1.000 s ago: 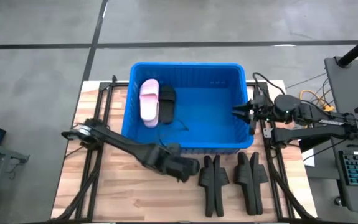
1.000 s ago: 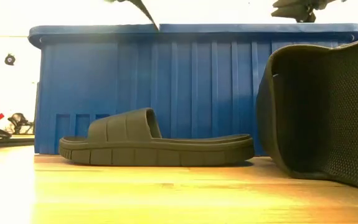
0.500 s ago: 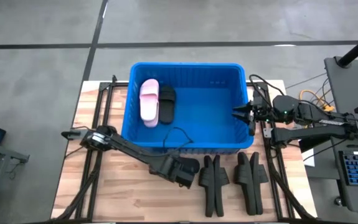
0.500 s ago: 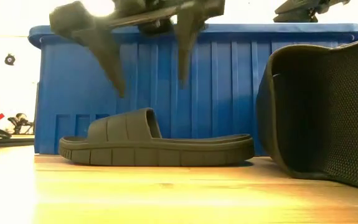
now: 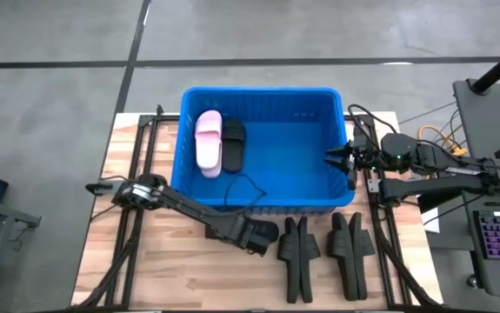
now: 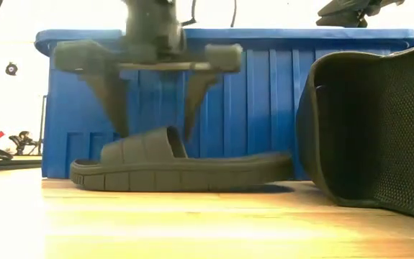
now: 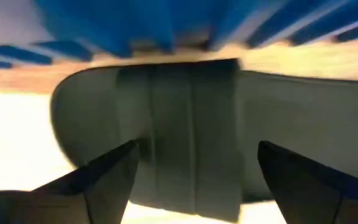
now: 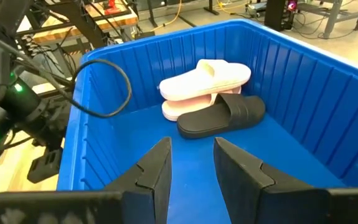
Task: Pick and place slides into bin
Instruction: Put the black slipper into the blue bin
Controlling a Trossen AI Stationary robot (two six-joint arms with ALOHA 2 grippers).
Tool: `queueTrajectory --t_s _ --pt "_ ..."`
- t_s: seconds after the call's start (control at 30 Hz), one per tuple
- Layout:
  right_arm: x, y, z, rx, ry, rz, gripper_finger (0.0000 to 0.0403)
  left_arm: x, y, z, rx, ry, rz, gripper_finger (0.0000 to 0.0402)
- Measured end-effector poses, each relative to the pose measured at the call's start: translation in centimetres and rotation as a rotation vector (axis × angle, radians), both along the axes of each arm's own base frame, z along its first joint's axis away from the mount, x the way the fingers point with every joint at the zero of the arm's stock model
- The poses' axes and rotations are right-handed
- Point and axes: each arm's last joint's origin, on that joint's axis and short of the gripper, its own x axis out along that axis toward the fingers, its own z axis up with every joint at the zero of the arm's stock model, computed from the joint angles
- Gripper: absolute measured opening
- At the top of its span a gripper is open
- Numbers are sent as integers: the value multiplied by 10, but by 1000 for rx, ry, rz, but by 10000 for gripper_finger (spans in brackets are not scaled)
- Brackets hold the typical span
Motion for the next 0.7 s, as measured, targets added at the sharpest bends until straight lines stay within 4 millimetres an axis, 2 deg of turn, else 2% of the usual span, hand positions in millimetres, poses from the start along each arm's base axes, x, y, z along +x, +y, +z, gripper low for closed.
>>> queueTrajectory --t_s 0.17,0.3,0.57,0.7 --pt "0 0 0 0 0 0 111 -9 0 -18 -88 99 37 314" --pt "0 0 0 0 -1 1 111 -12 -3 -19 -106 115 28 288" --pt "0 0 0 0 -1 1 111 -14 -4 -18 -121 145 -55 149" --pt "0 0 0 0 -1 1 111 -16 -6 -15 -170 175 -163 77"
